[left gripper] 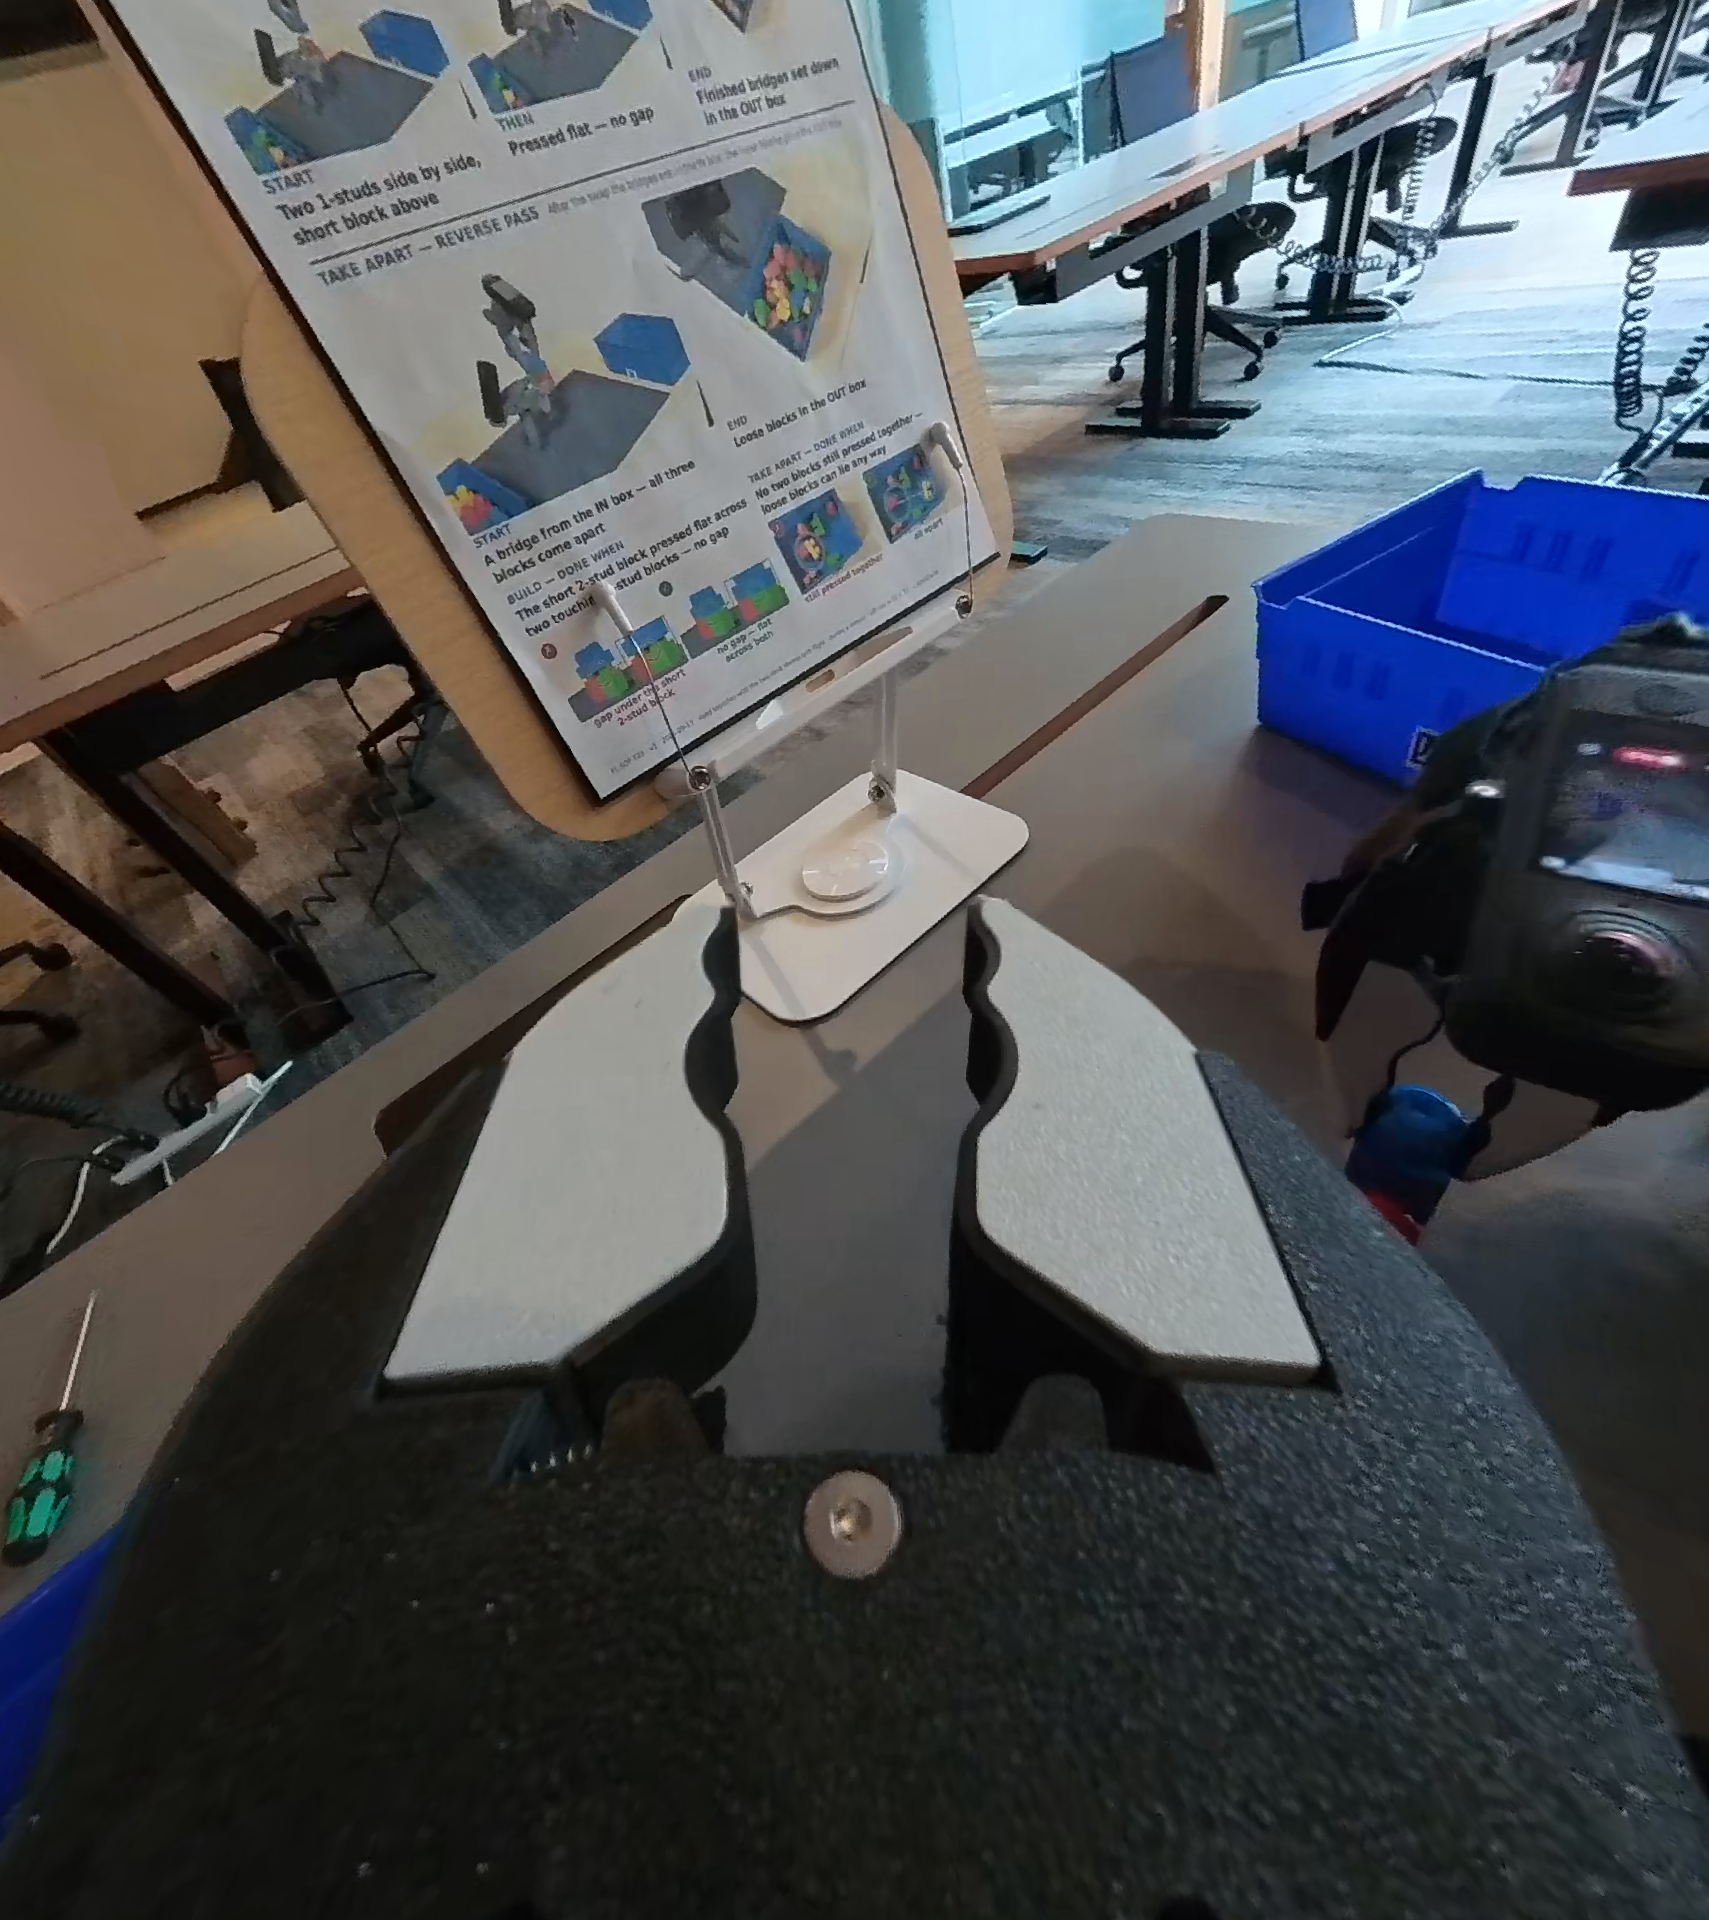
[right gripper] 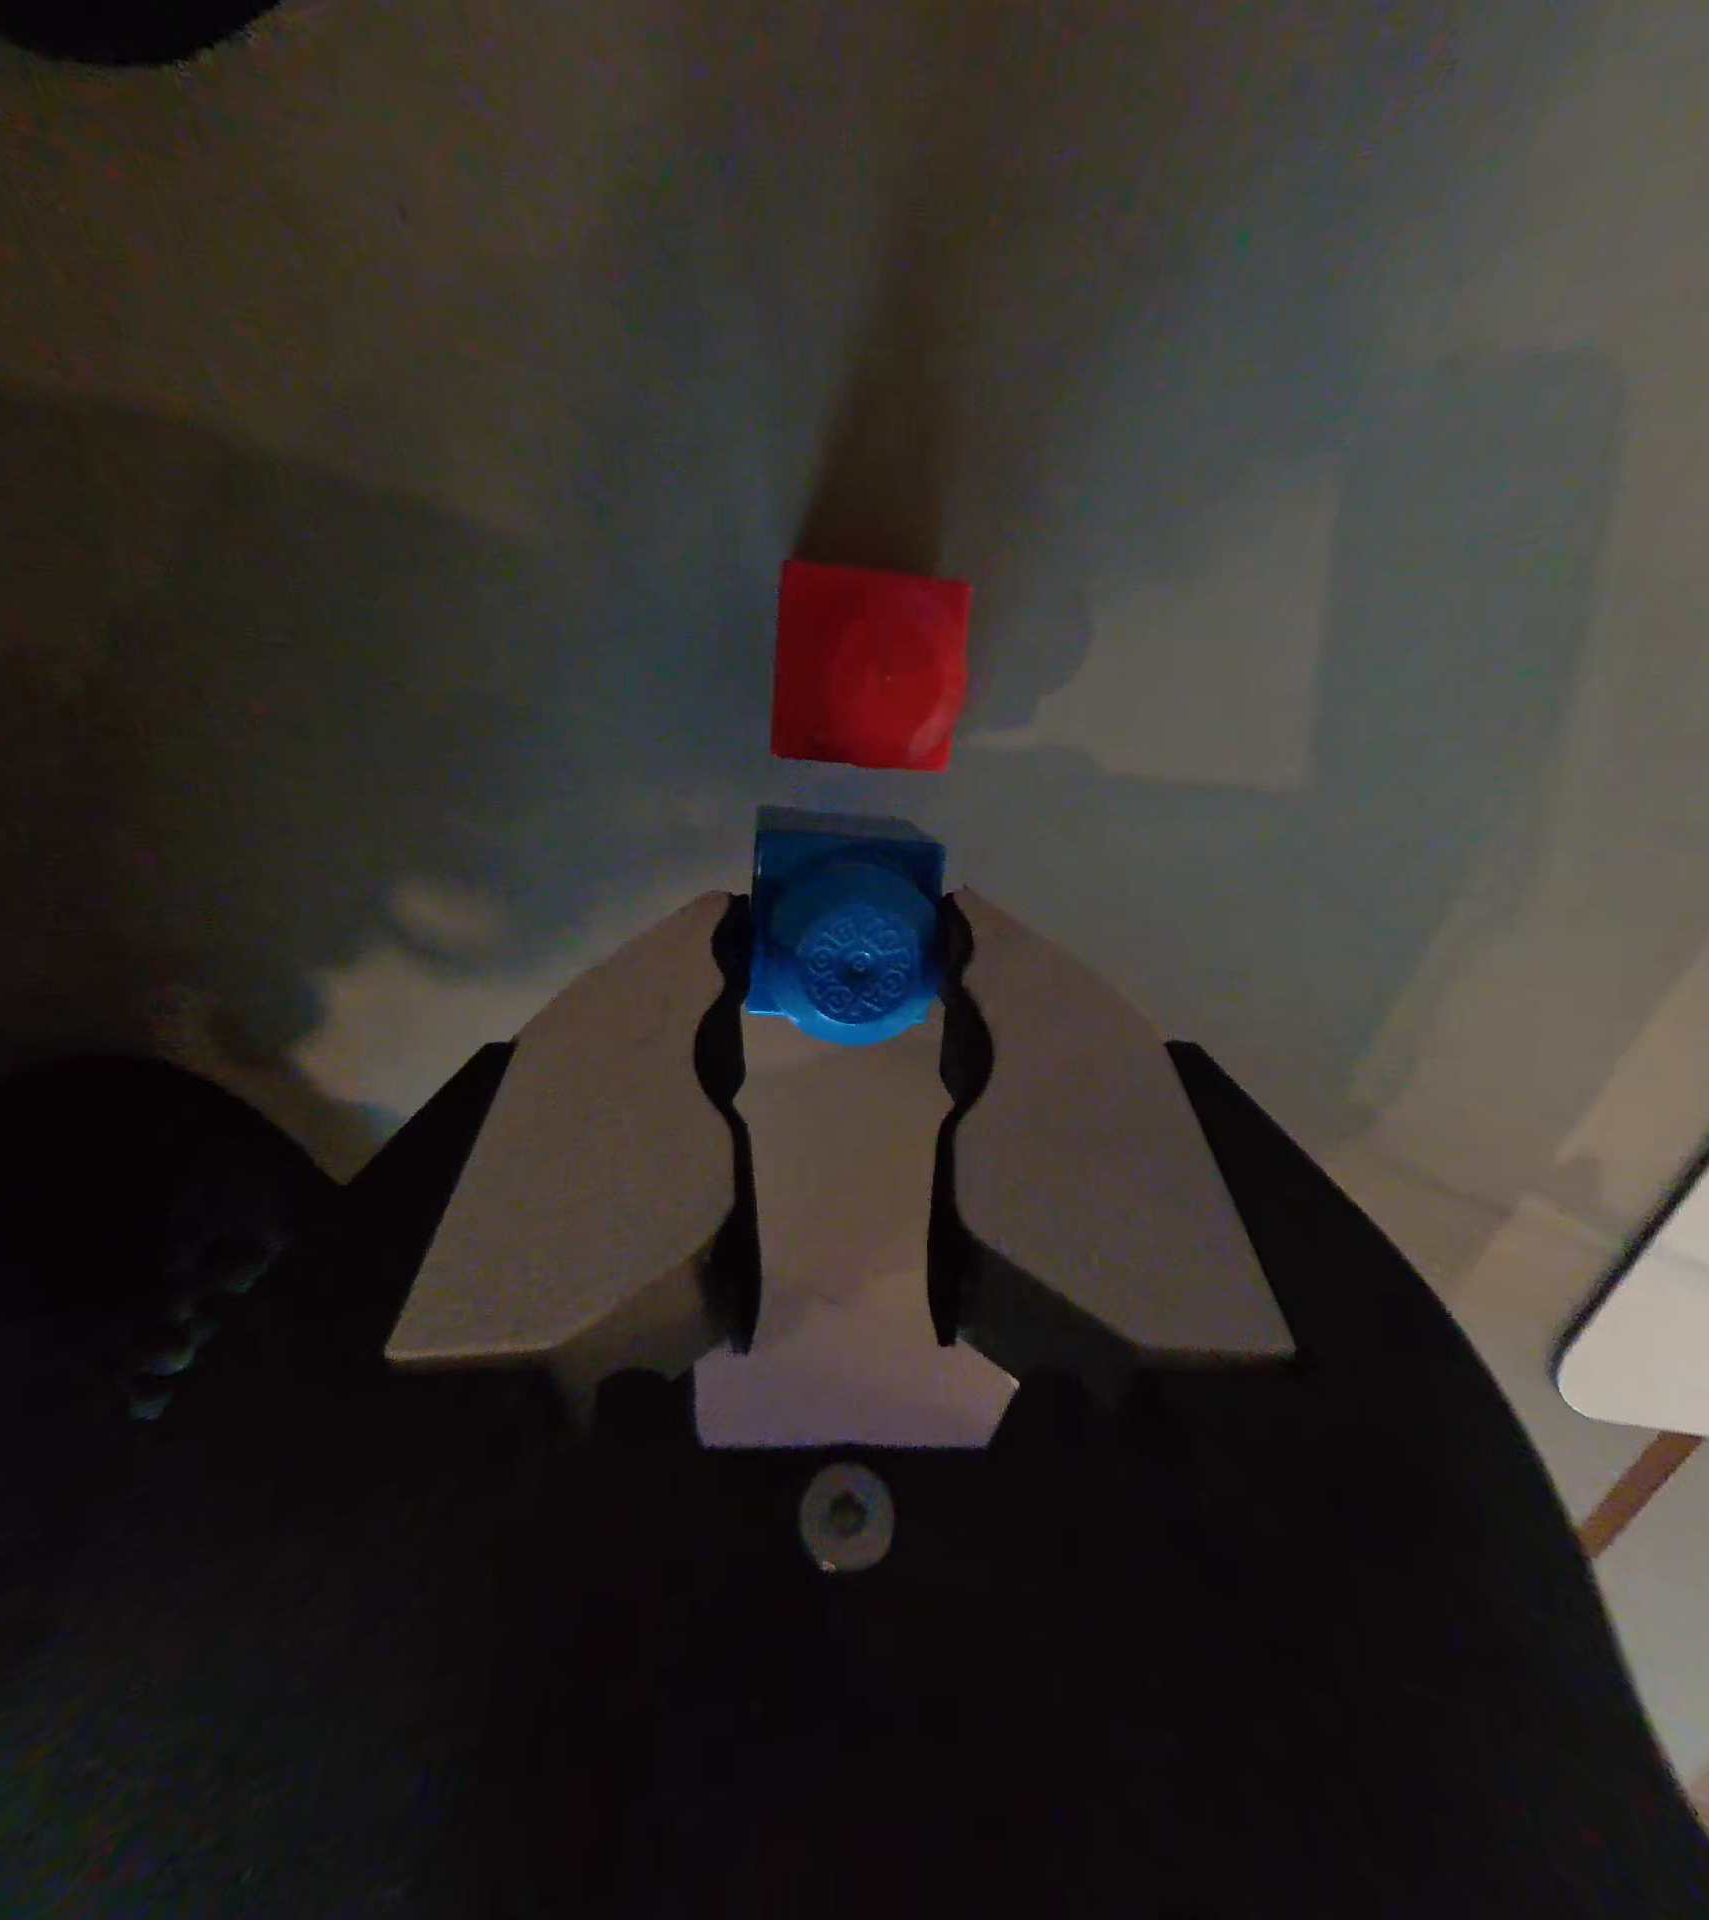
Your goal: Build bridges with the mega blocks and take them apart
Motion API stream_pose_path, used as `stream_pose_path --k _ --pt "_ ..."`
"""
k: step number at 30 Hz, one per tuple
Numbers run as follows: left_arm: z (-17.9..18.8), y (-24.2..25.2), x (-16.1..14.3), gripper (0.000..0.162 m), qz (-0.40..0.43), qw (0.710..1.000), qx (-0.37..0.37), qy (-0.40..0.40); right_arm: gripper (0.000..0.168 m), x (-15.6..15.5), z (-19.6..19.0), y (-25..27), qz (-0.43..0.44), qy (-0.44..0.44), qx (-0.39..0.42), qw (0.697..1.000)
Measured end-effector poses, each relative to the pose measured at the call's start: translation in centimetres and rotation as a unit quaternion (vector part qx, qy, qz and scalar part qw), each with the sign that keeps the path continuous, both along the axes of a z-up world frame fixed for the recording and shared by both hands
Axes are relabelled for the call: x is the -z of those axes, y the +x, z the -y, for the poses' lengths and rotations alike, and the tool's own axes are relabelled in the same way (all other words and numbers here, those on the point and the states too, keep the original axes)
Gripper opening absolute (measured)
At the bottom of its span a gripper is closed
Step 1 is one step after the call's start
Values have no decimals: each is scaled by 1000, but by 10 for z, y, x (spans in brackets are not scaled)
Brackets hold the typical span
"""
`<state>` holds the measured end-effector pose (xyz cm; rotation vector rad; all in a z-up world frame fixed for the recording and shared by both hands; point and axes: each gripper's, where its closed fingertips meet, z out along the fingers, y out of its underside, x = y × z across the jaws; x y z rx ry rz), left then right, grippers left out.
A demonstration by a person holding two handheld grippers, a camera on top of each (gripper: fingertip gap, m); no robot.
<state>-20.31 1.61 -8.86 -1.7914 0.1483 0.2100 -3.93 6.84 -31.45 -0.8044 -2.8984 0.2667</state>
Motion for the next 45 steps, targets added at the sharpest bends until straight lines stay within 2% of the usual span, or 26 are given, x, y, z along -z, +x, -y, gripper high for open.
stream_pose_path --k 21,29,40,45 --pt "0 -1 5 41 -10 1000 5 -11 34 14 11 -6 16 -32 10 999" --pt "-2 2 9 41 -17 999 11 -24 34 17 10 -10 19 -37 40 998" --pt "-3 1 11 41 -21 999 10 -29 41 15 16 -9 23 -44 39 998" --pt "-3 1 12 41 -22 999 11 -31 37 14 12 -3 34 -40 40 998"
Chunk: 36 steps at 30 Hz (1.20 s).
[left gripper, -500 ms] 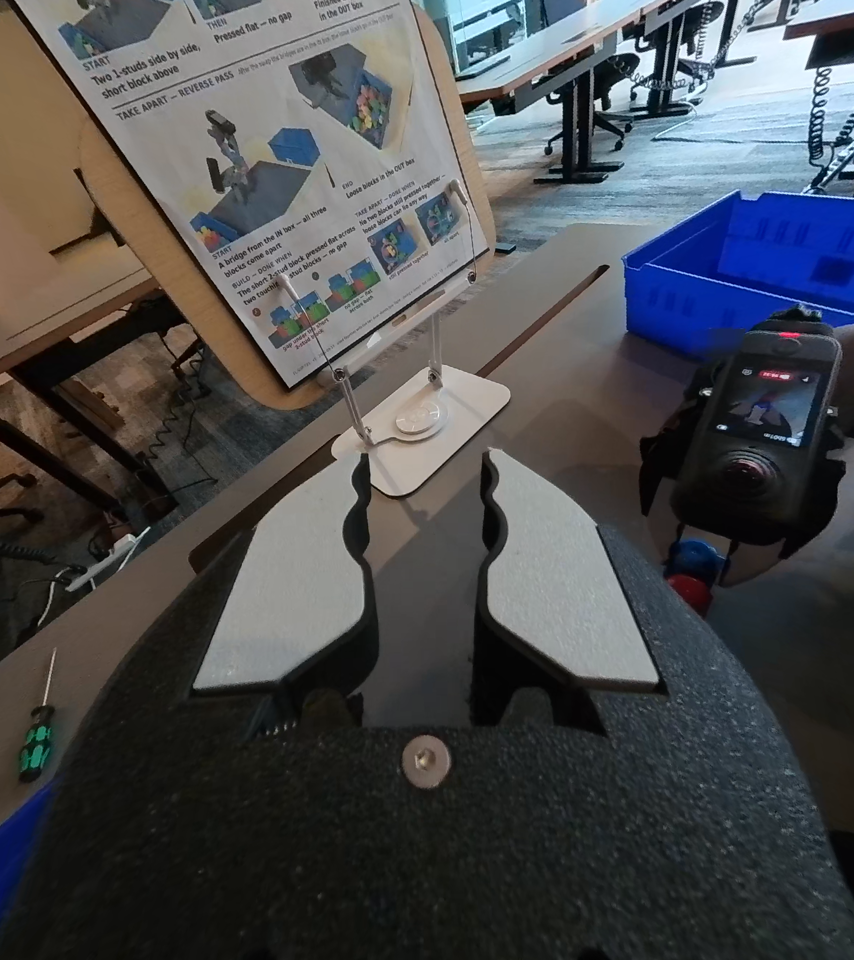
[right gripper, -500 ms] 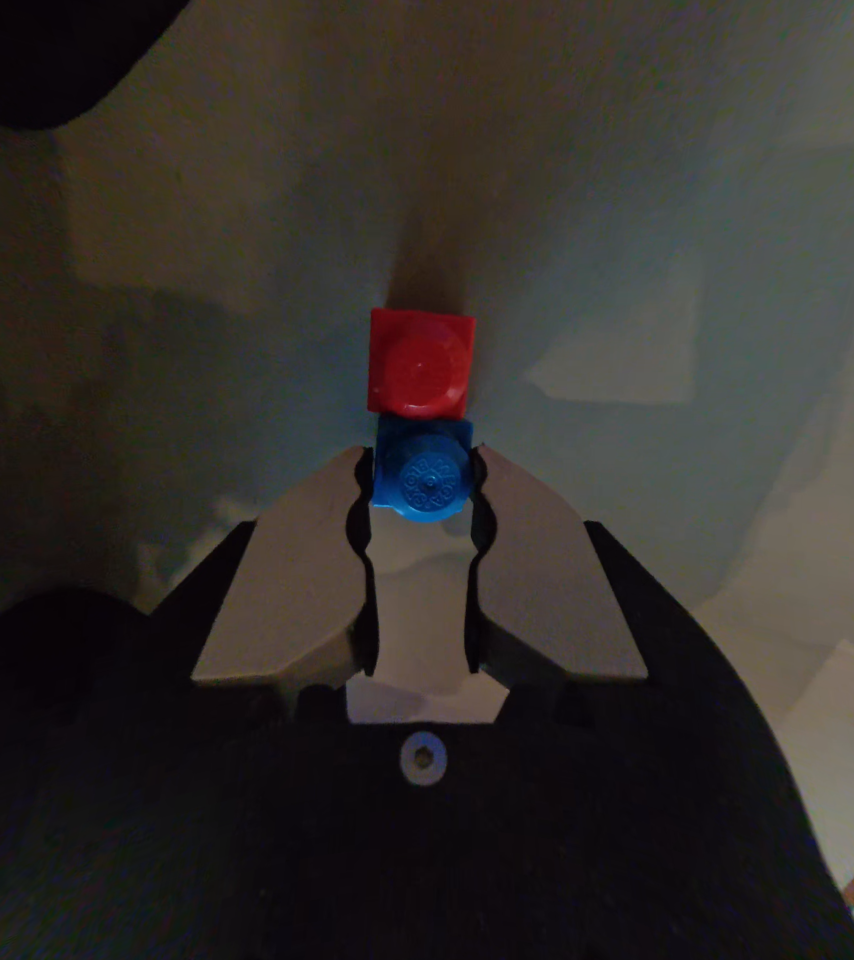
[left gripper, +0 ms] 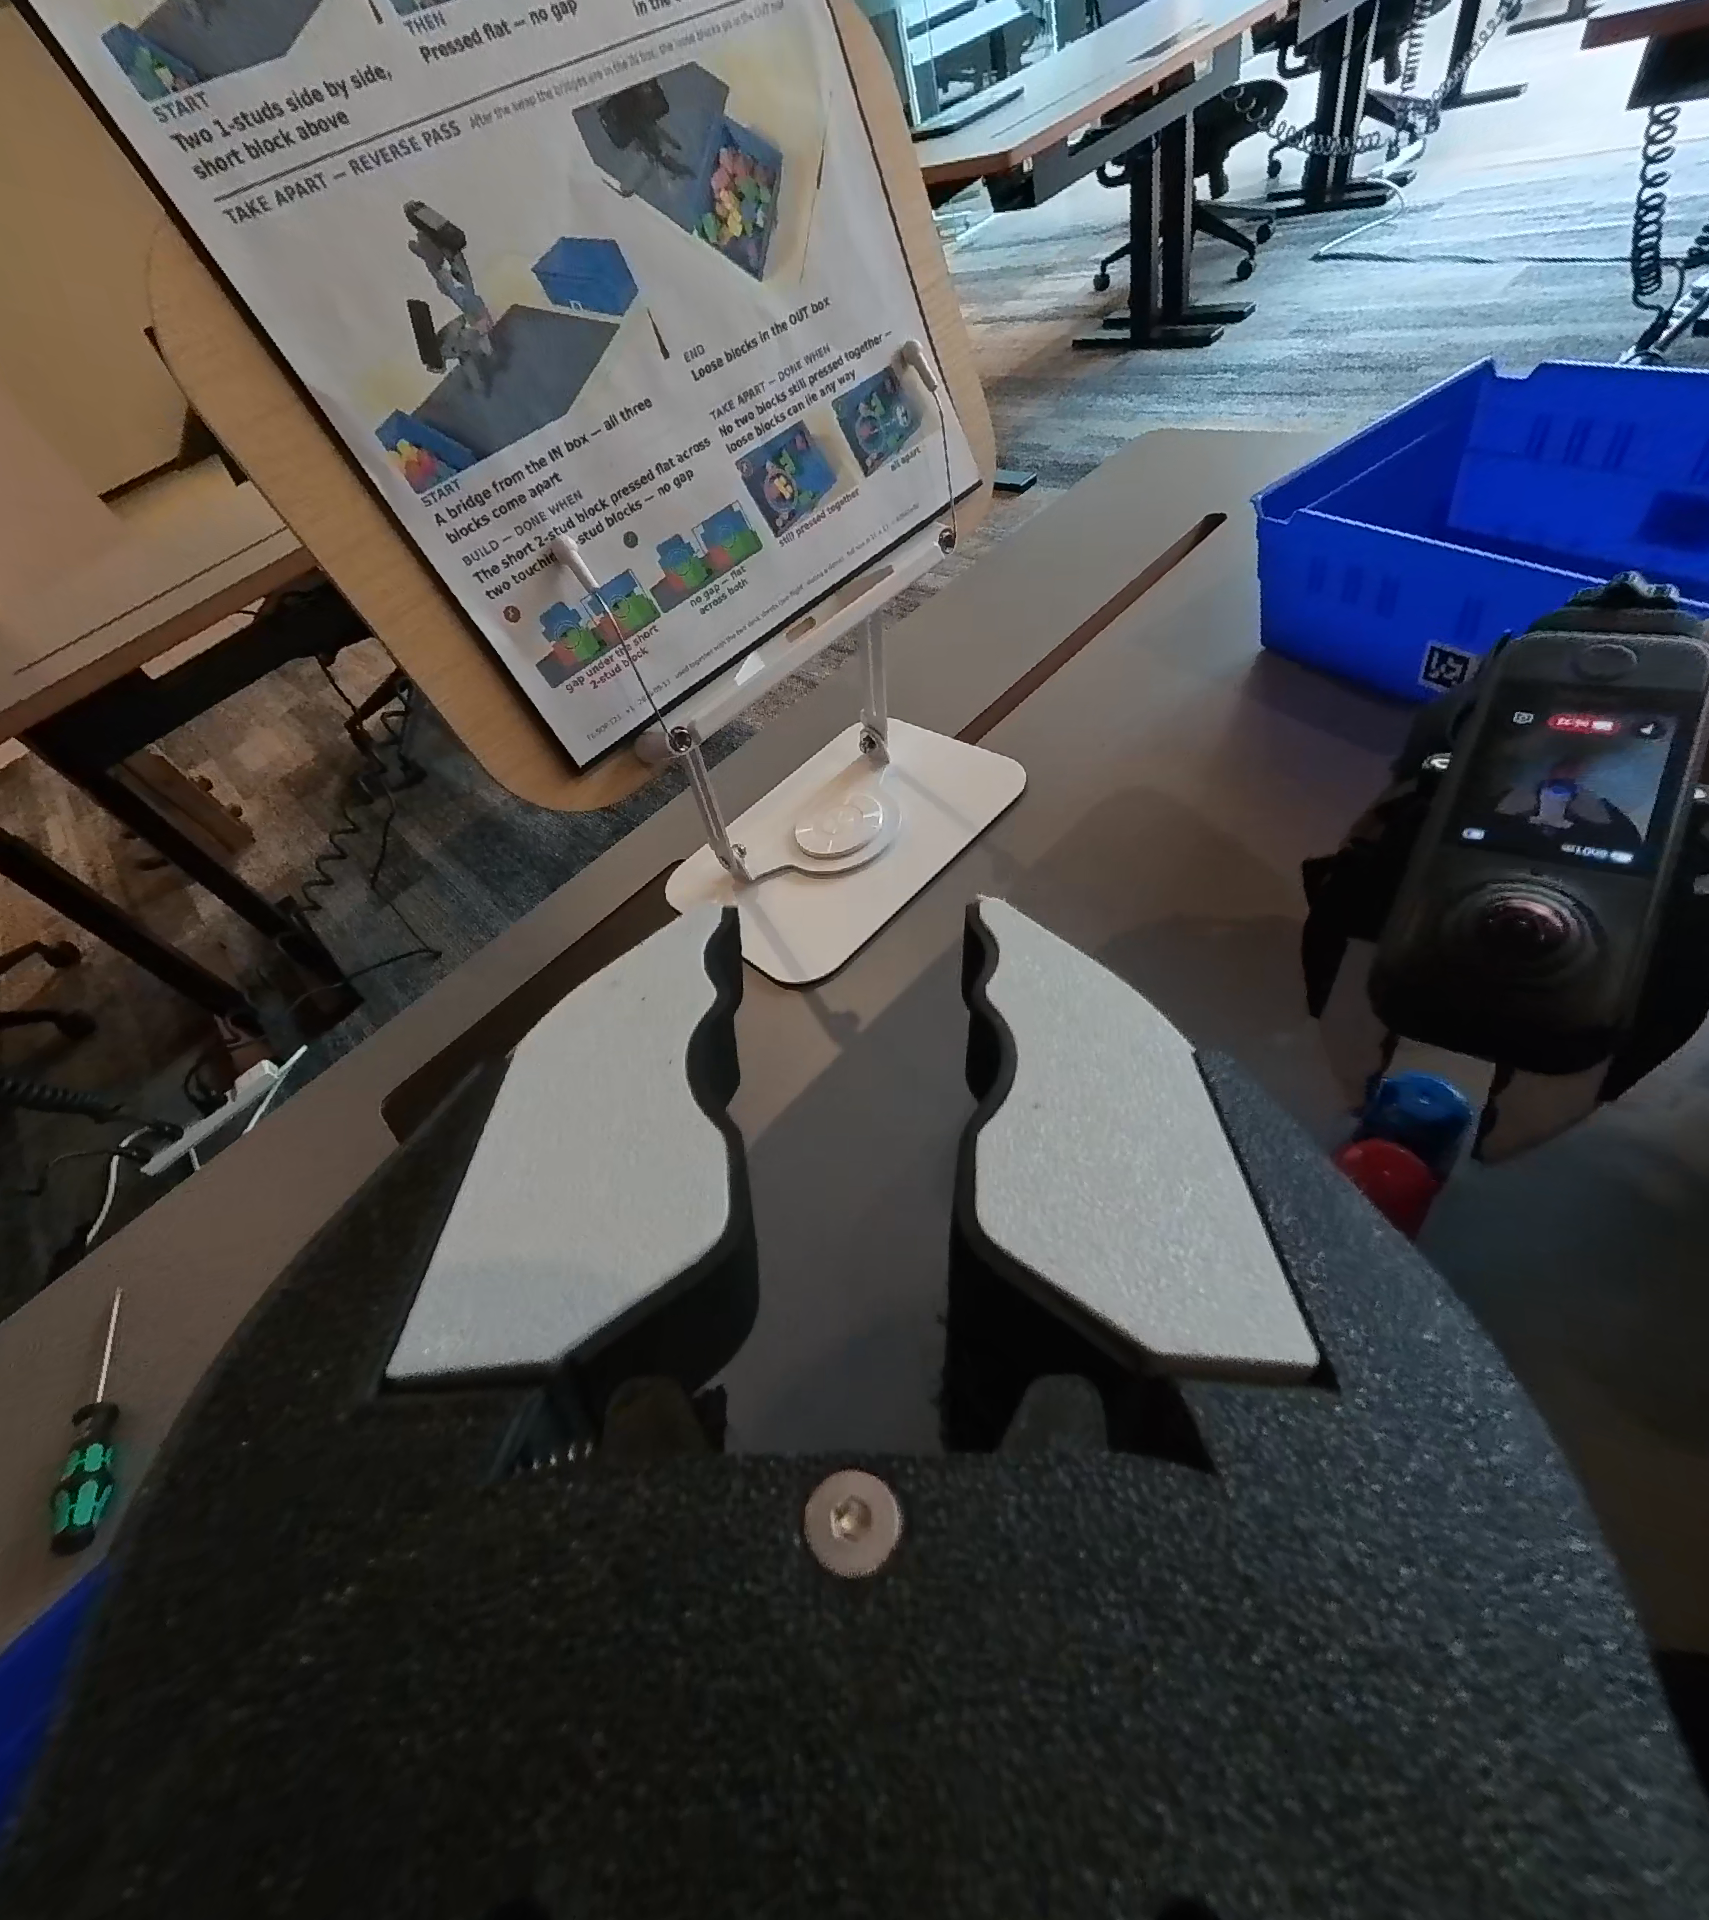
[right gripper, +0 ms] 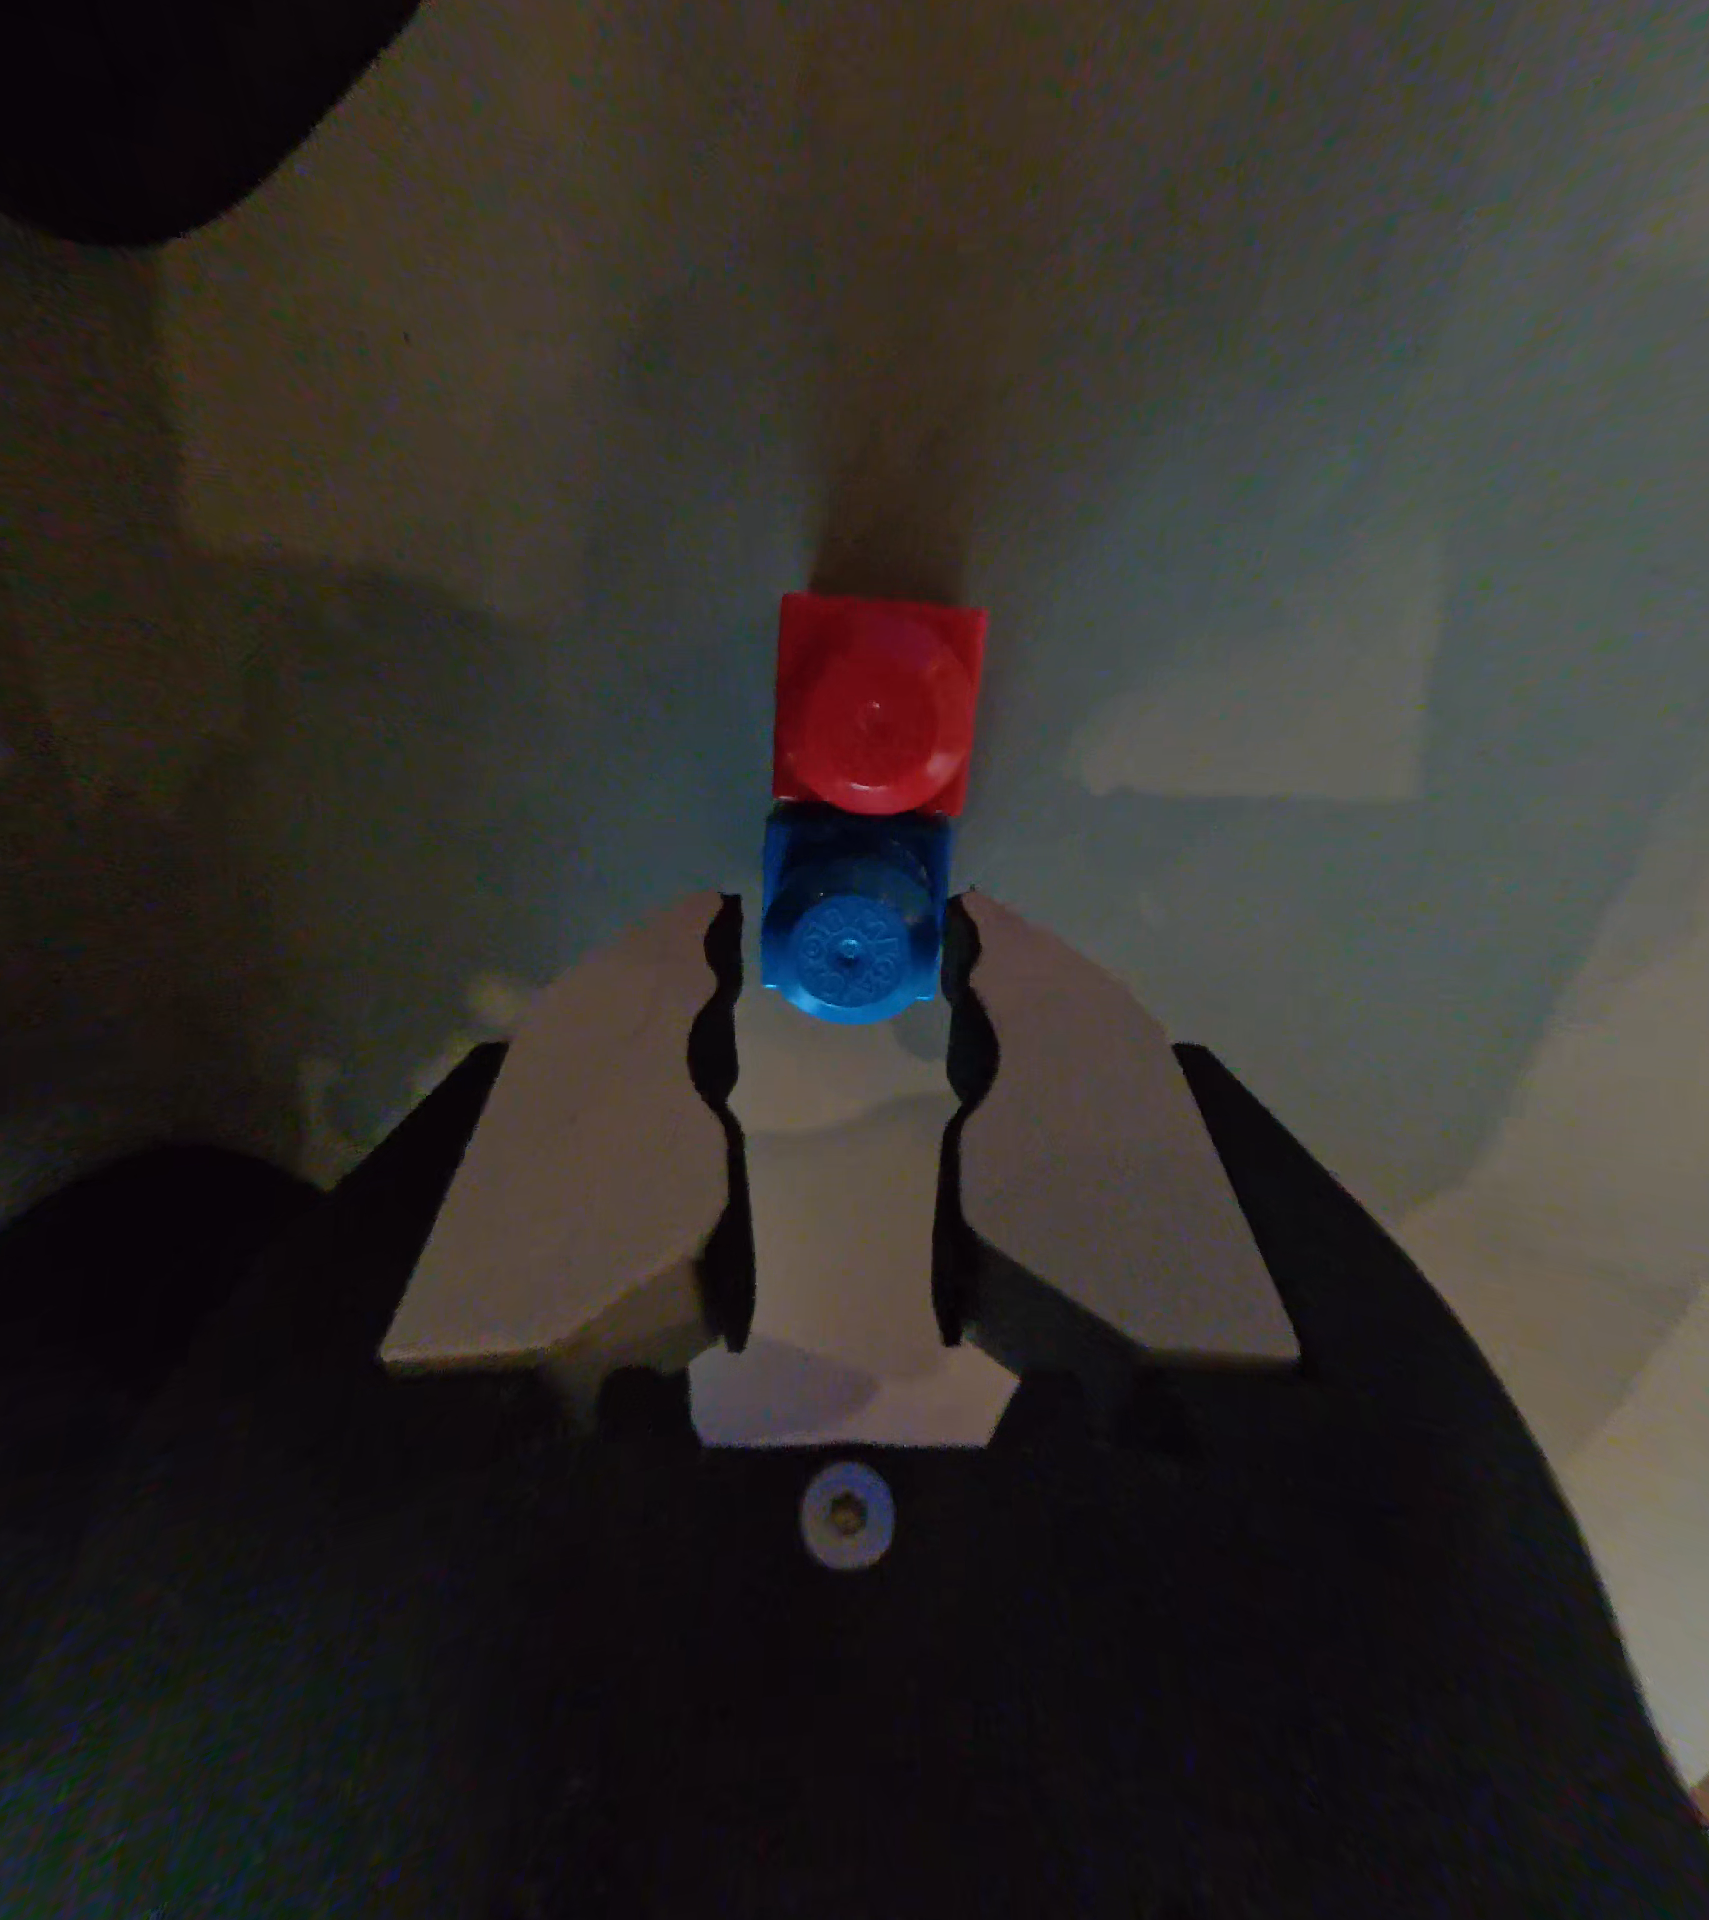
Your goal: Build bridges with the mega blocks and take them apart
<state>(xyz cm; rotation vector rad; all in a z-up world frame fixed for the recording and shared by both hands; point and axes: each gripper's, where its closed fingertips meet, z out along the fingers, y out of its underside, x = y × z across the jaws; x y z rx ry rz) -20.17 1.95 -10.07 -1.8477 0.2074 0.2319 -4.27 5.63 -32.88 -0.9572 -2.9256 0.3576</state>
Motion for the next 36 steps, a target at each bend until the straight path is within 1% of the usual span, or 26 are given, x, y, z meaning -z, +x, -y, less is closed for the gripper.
stream_pose_path --k 2,4,5,8,11,13,14,18,20,23,24,26,27,28,30,31,34,35,36 --pt "0 0 1 41 -1 1000 -1 -2 33 1 2 1 5 -2 -2 1000" --pt "-1 0 2 41 -2 1000 -1 -4 33 0 4 2 8 -2 -1 1000" --pt "-1 0 2 41 -3 1000 -1 -5 35 0 4 3 12 -4 3 1000" --pt "-1 -1 2 41 -3 1000 -2 -5 51 -4 2 5 17 7 26 999" --pt "-1 -1 2 41 -3 1000 -3 -5 53 -15 5 -9 -37 16 17 999" --pt "-1 -1 2 41 -4 1000 -3 -6 47 -20 13 -22 -70 9 25 997" --pt "-1 -1 2 41 -4 1000 -3 -6 40 -20 15 -28 -77 12 34 996" --pt "-1 -1 3 41 -6 1000 -3 -7 28 -10 16 -25 -53 35 35 997" --pt "-1 -2 2 41 -6 1000 -3 -6 23 -12 18 -25 -53 33 38 997" --pt "0 -3 2 41 -7 1000 -4 -6 11 -15 19 -23 -50 32 45 997" --pt "0 -3 2 41 -7 1000 -5 -6 14 -15 19 -20 -43 33 48 997" --pt "1 -4 1 41 -7 1000 -6 -4 44 -16 18 -14 -32 47 44 997" --pt "2 -4 1 41 -7 1000 -6 -3 52 -18 17 -16 -47 59 27 997" --pt "3 -4 0 41 -8 1000 -7 -2 54 -20 19 -20 -70 65 0 995" --pt "4 -4 -1 41 -8 1000 -8 1 53 -20 28 -32 -108 53 -39 992" --pt "4 -4 -2 41 -8 1000 -8 1 50 -18 32 -37 -116 43 -42 991" --pt "5 -5 -2 41 -10 1000 -10 3 41 -6 35 -43 -95 29 -17 995" --pt "6 -5 -3 41 -10 1000 -11 3 34 -3 32 -41 -82 37 -9 996" --pt "6 -6 -3 41 -10 1000 -11 4 33 -2 31 -41 -76 39 -1 996"
